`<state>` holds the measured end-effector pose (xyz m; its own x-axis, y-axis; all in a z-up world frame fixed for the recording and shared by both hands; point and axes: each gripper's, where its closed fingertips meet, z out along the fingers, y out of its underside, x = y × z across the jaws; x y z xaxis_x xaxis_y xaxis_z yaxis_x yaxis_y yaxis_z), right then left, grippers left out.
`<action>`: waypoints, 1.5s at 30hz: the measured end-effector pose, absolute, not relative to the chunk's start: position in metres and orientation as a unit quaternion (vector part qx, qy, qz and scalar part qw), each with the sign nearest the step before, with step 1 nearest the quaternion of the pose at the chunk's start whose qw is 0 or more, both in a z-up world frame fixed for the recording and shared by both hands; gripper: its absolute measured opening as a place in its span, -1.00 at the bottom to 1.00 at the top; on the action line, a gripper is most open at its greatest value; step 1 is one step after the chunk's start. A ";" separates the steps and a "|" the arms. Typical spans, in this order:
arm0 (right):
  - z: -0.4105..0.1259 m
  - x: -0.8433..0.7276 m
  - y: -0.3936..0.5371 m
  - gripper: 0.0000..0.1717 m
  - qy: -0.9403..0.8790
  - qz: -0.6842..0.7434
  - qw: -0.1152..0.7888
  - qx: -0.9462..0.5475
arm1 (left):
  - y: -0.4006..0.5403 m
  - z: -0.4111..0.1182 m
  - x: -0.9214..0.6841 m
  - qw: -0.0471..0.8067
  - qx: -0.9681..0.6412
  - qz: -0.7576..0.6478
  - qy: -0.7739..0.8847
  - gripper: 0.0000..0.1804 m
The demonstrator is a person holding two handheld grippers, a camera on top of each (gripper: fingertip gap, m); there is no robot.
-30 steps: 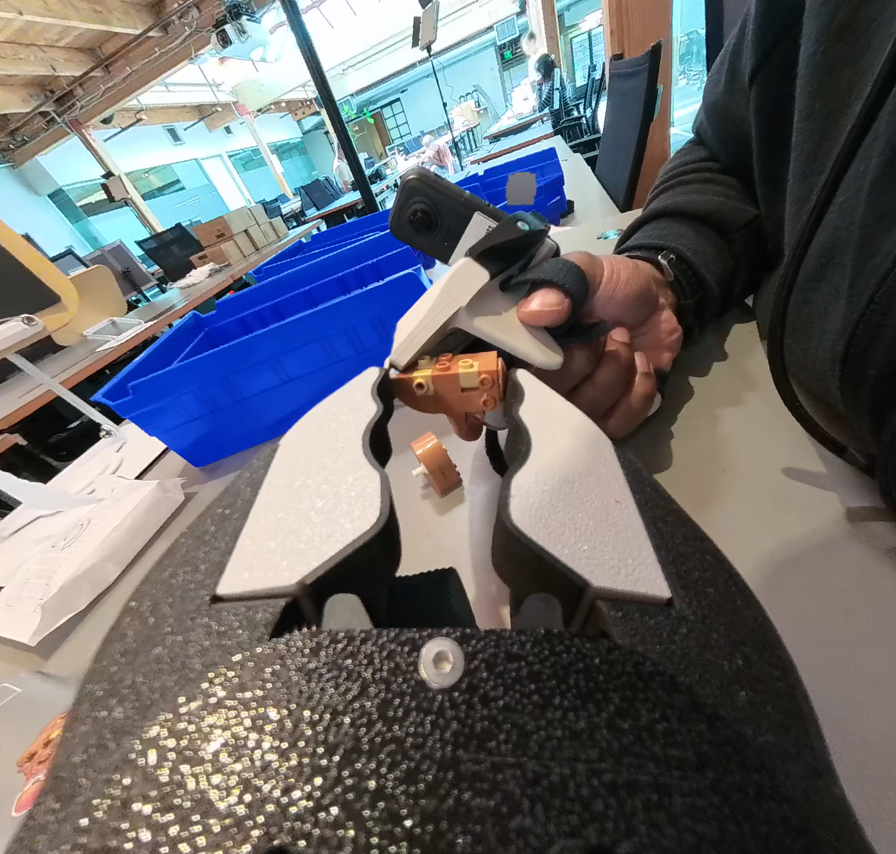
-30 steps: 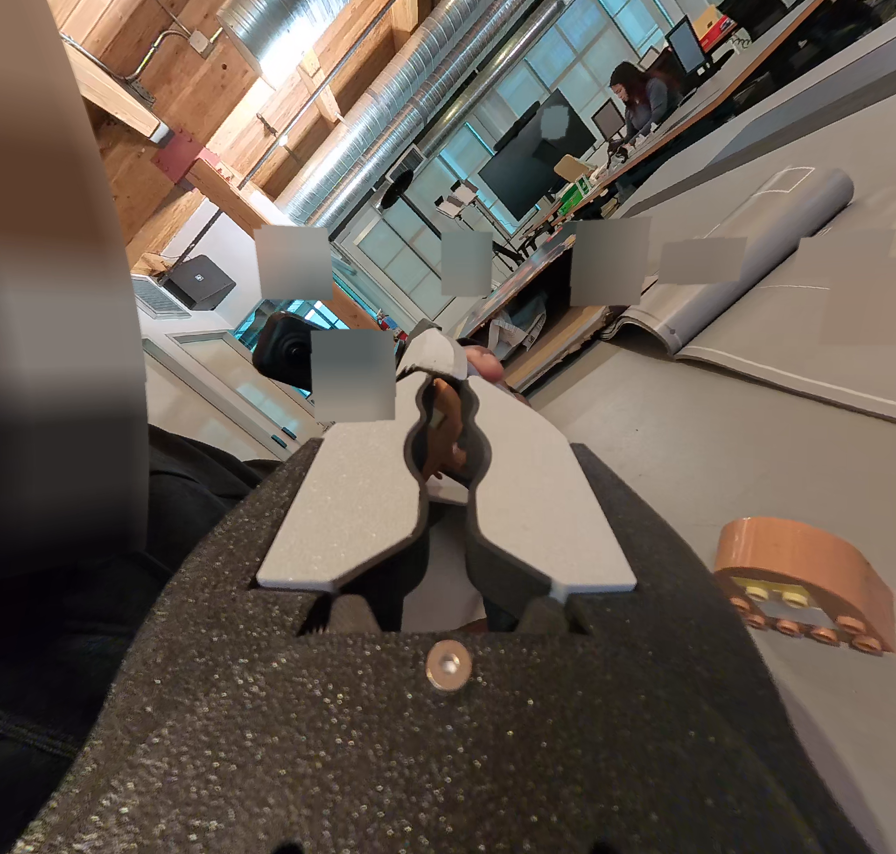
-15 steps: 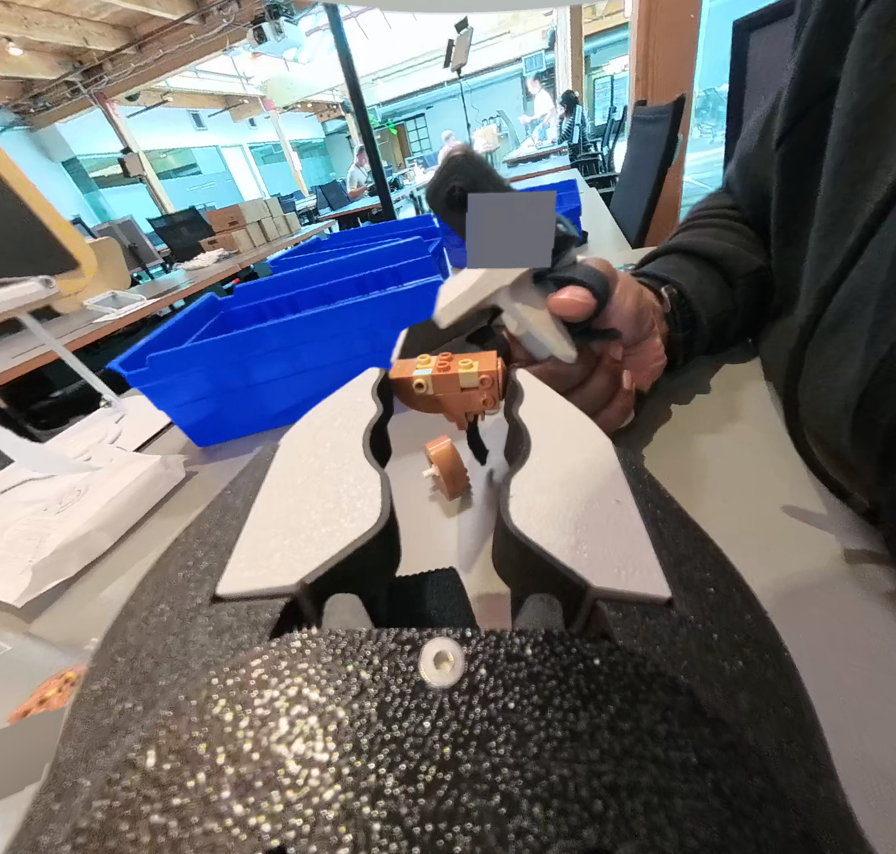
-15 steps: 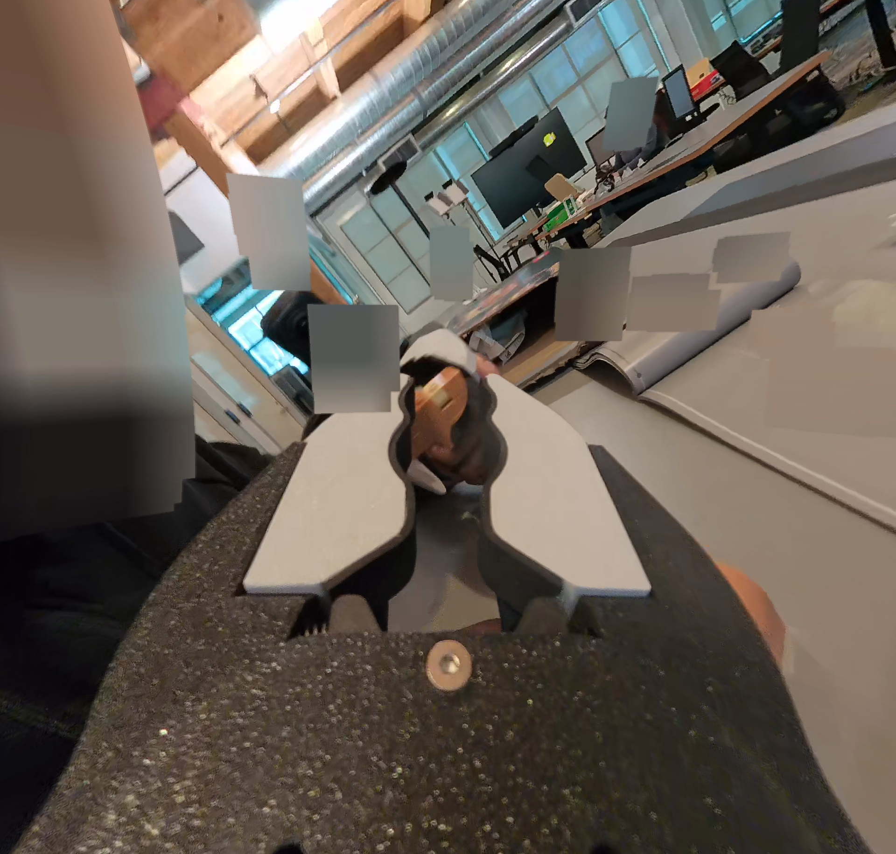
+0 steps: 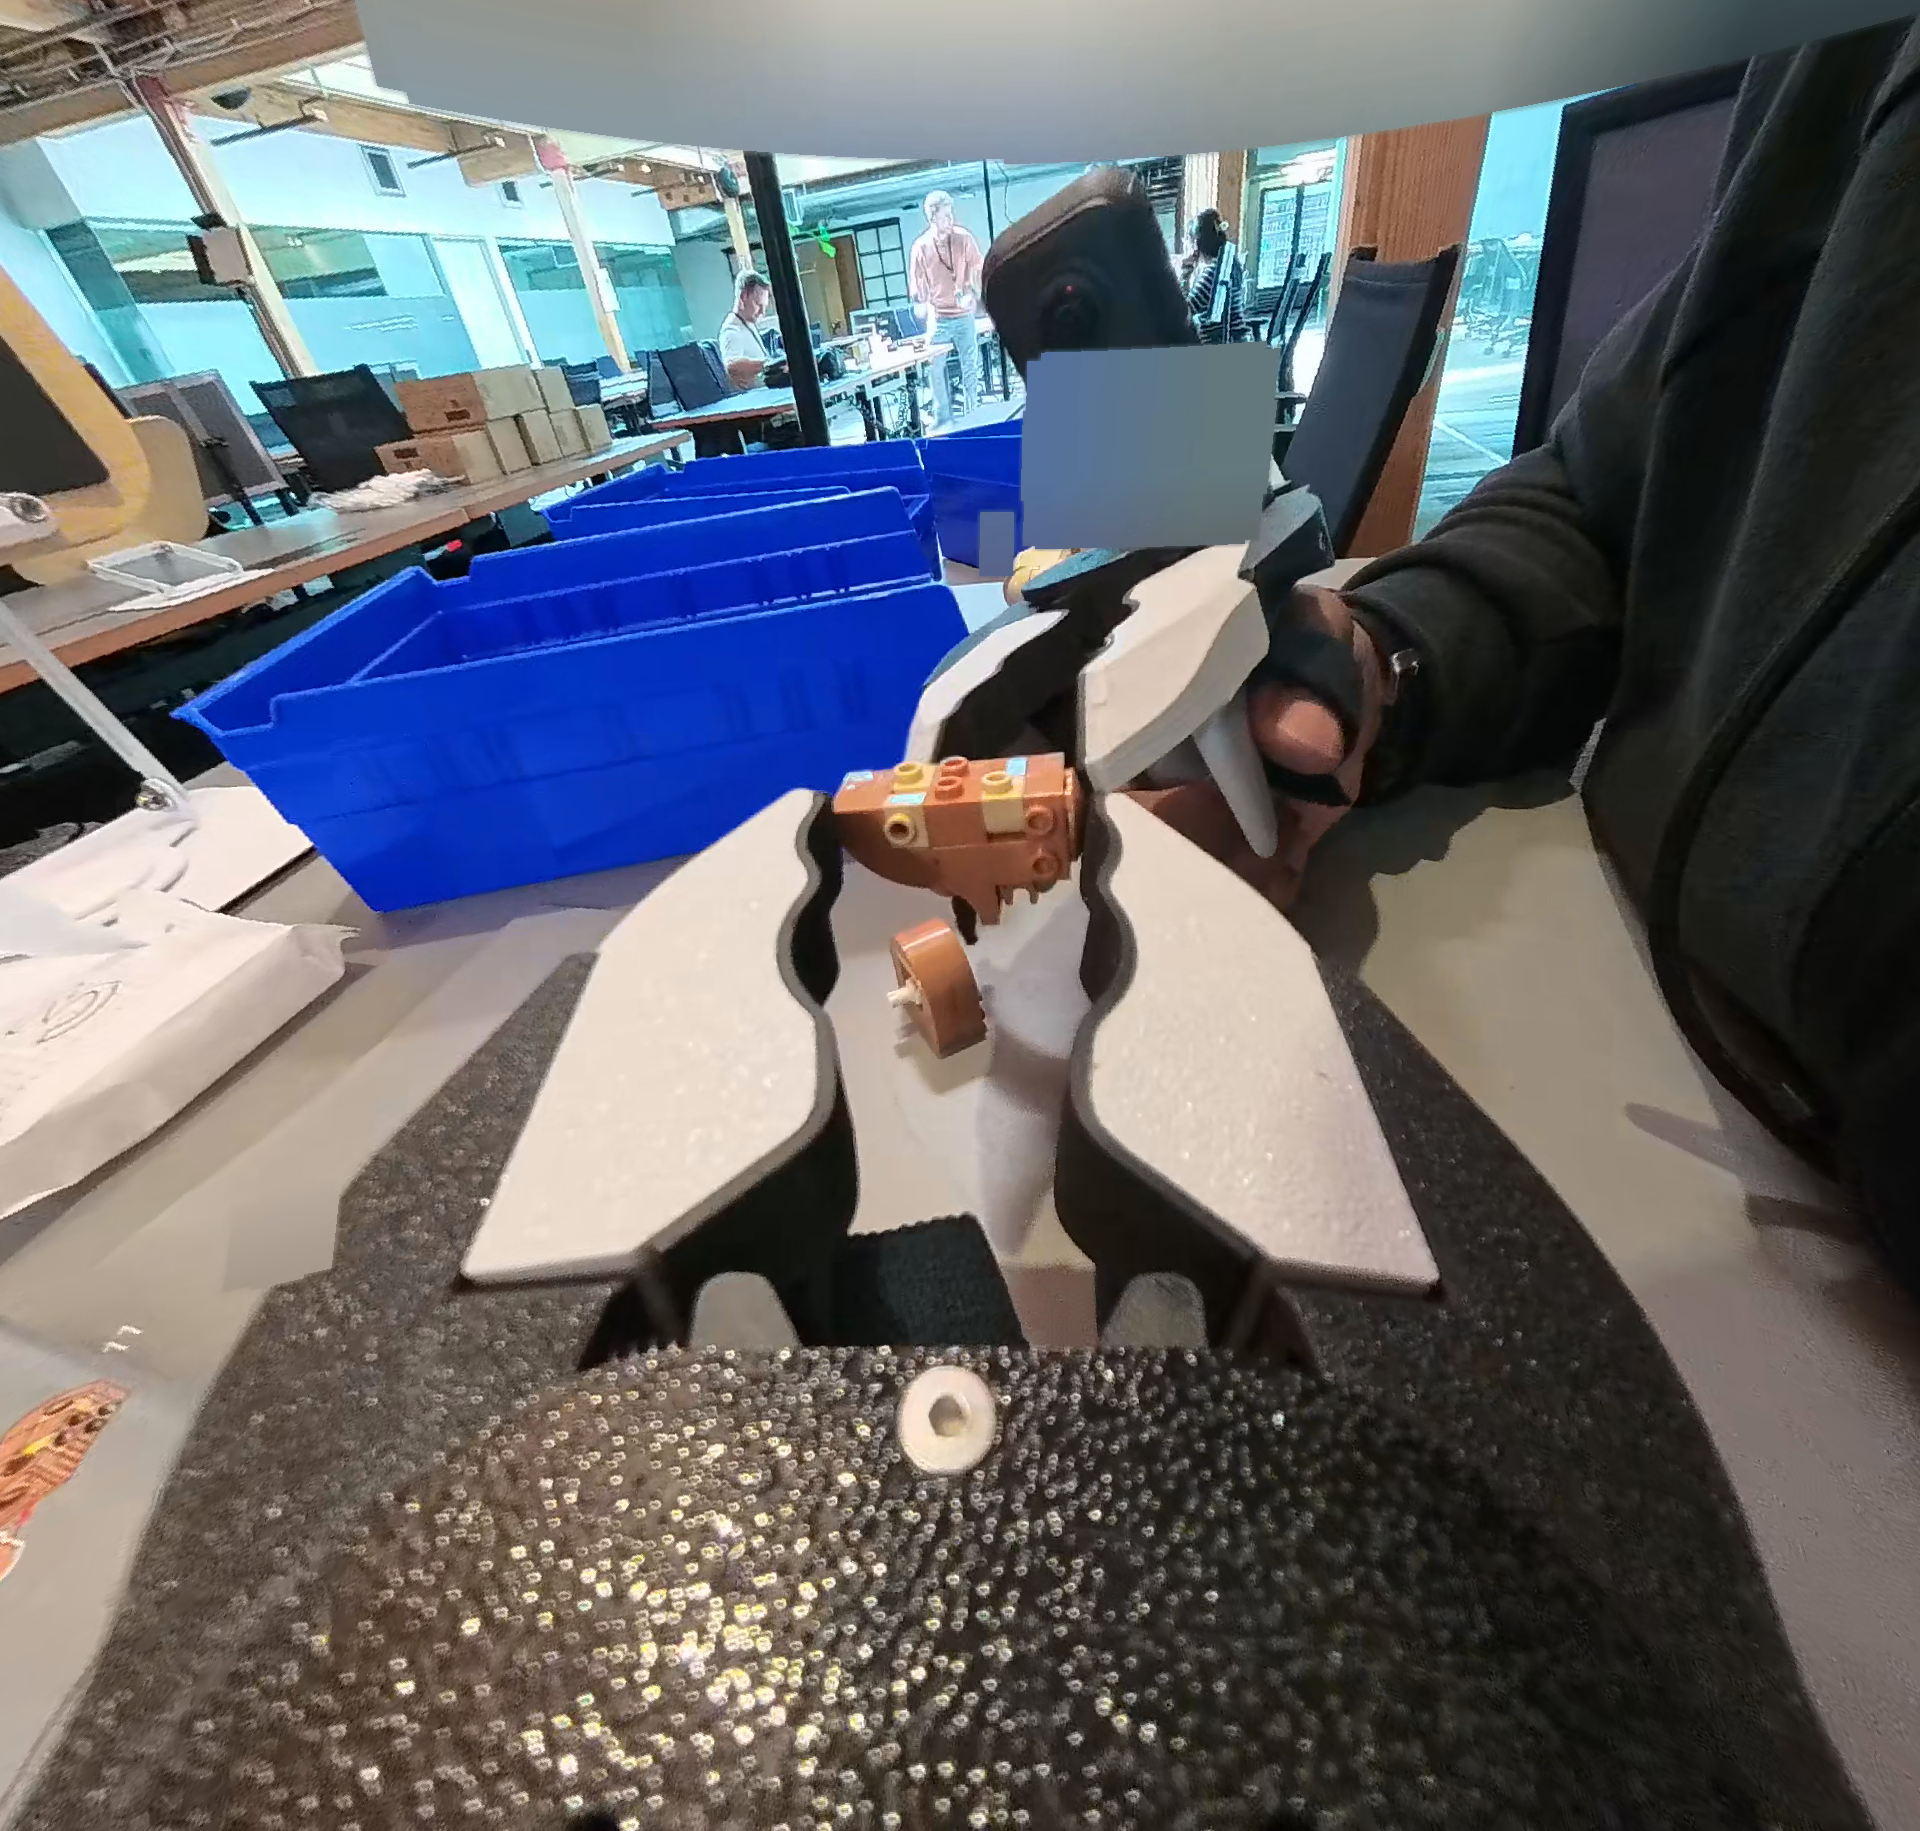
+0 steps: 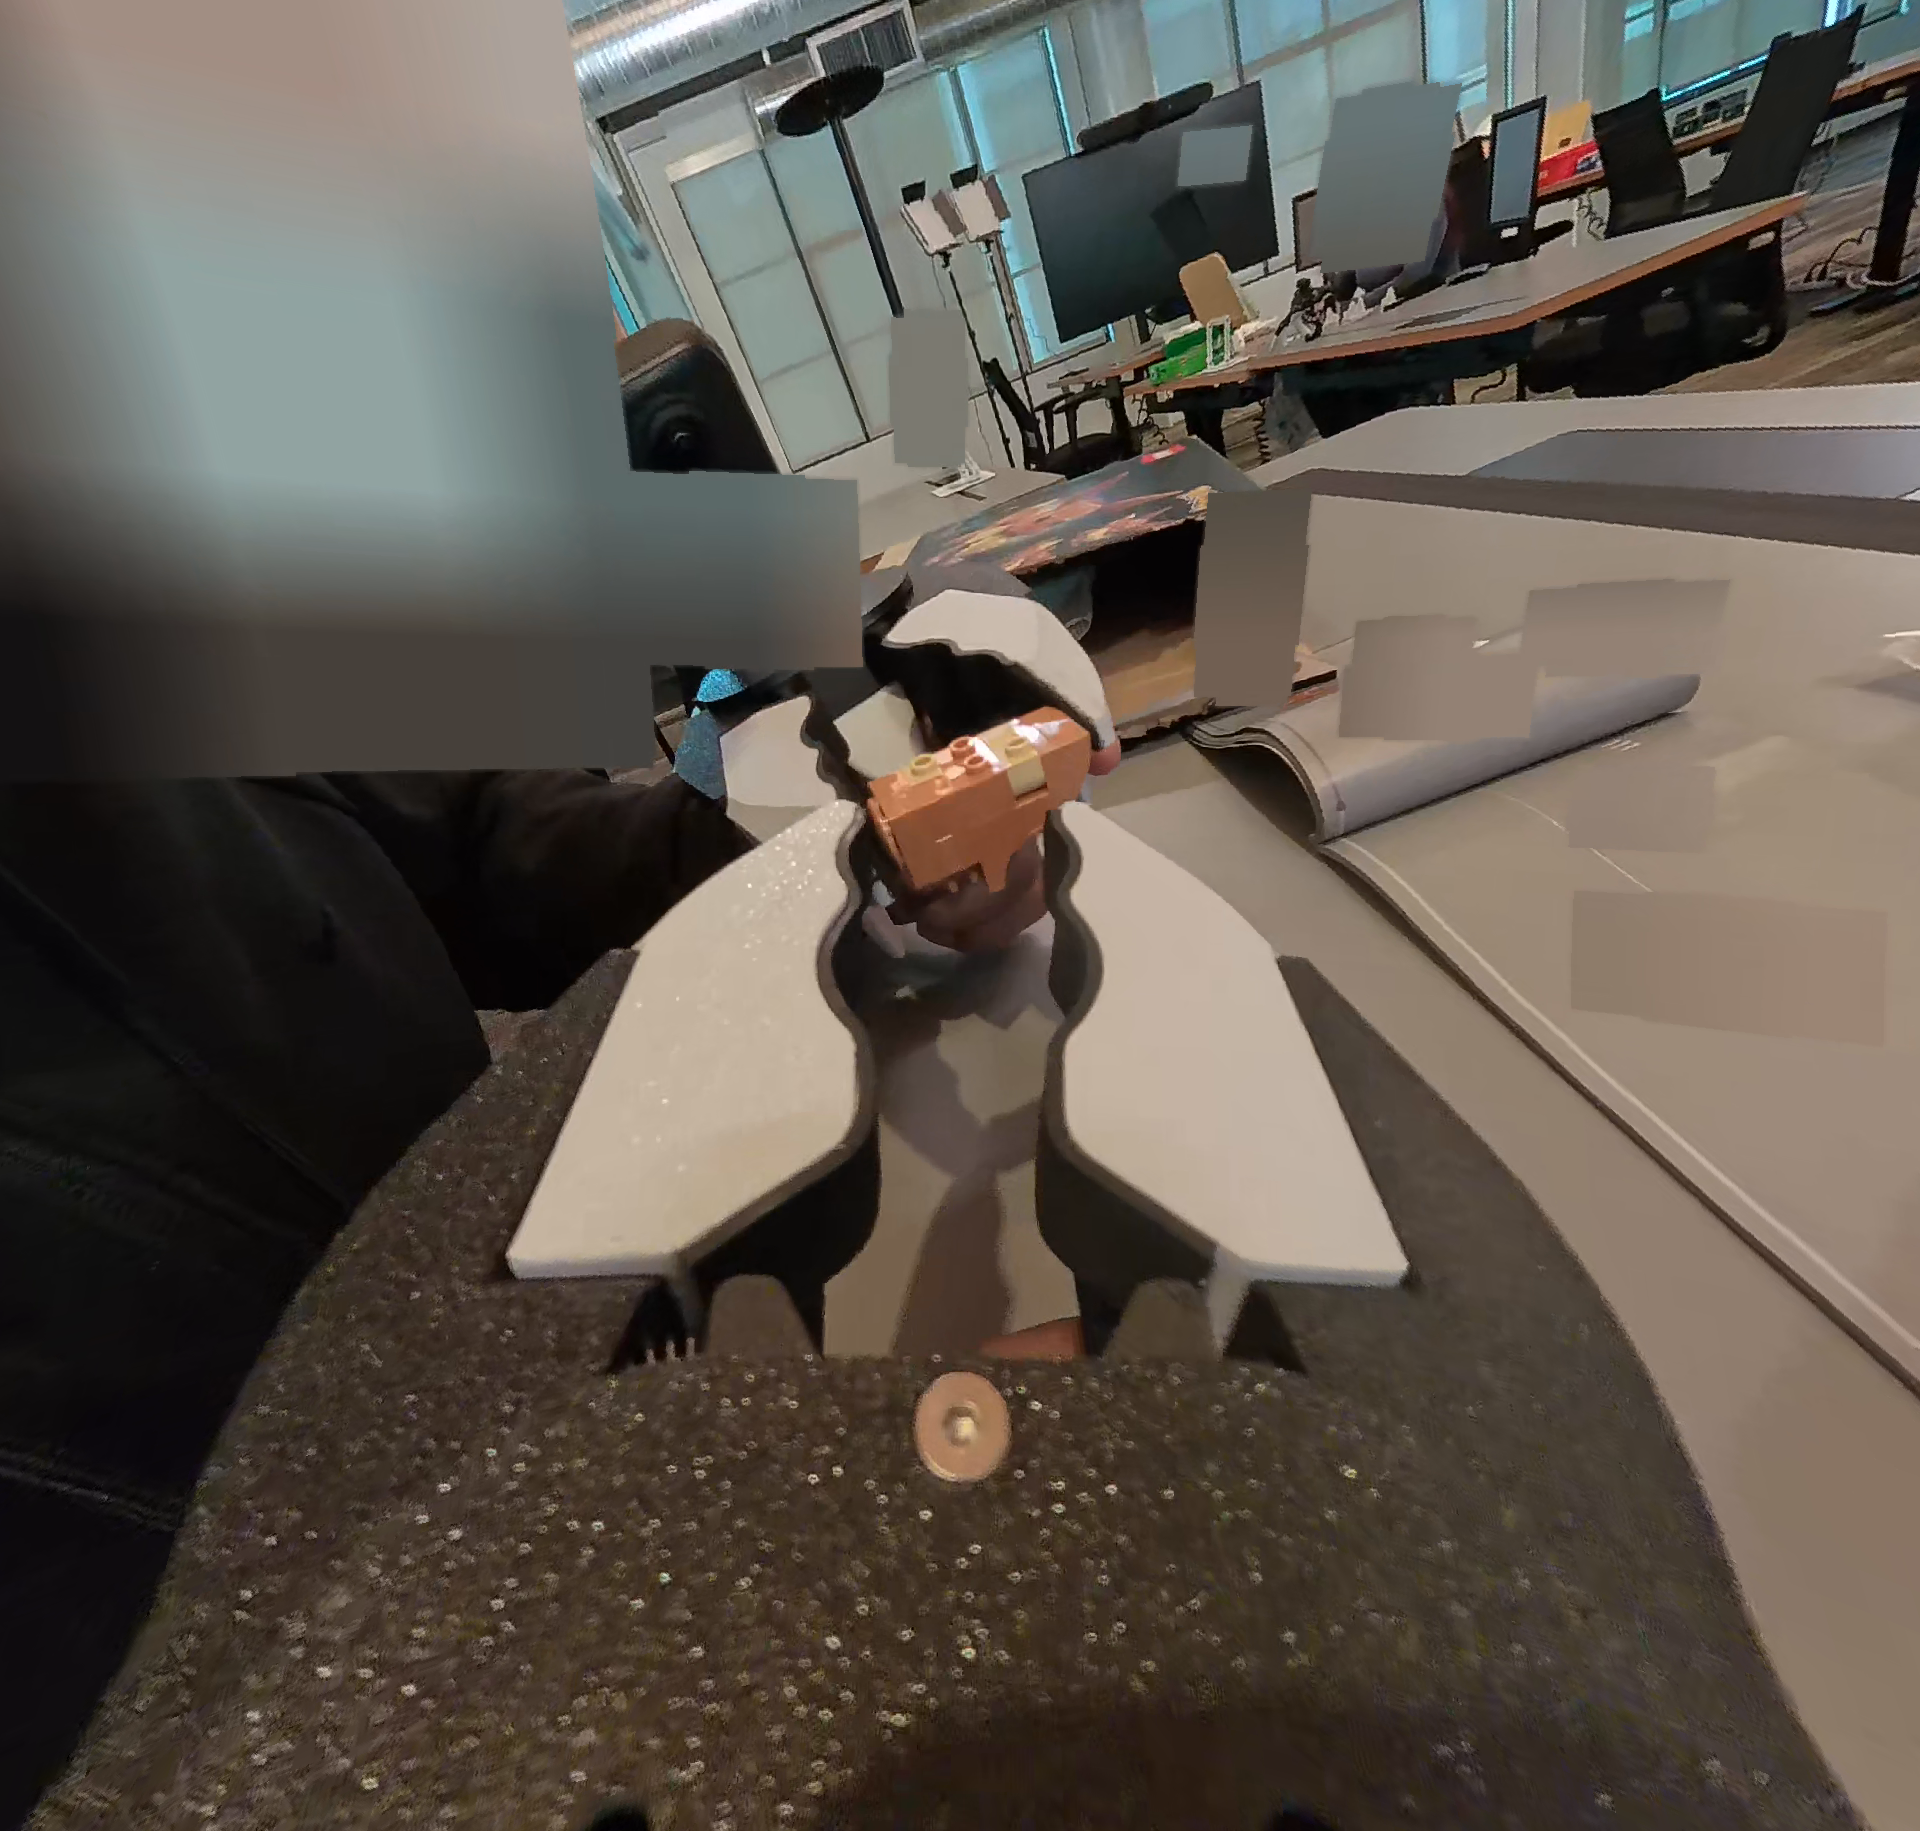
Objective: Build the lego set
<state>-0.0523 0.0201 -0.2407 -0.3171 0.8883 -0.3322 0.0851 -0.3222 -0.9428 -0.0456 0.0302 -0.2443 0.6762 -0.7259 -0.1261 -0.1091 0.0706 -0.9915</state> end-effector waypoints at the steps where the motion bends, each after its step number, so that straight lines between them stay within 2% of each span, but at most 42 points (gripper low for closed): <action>1: -0.240 -0.052 0.019 -0.67 -0.493 0.647 0.311 -0.491 | 0.030 -0.244 -0.045 0.655 -0.640 -0.237 0.325 -0.51; 35: -0.240 -0.051 0.021 -0.77 -0.486 0.653 0.305 -0.494 | 0.035 -0.245 -0.045 0.657 -0.647 -0.224 0.316 -0.51; 37: -0.241 -0.051 0.024 -0.82 -0.480 0.657 0.297 -0.499 | 0.039 -0.248 -0.048 0.651 -0.657 -0.217 0.312 -0.51; 42: -0.242 -0.051 0.033 -0.70 -0.486 0.635 0.308 -0.515 | 0.042 -0.266 -0.059 0.615 -0.689 -0.165 0.346 -0.51; 45: -0.257 -0.055 0.034 -0.71 -0.512 0.593 0.307 -0.540 | 0.039 -0.292 -0.062 0.547 -0.724 -0.105 0.407 -0.50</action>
<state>-0.0553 0.0345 -0.2567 -0.2278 0.9173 -0.3264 0.1898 -0.2870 -0.9389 -0.0619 0.0394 -0.2924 0.6472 -0.7039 -0.2928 -0.4747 -0.0716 -0.8772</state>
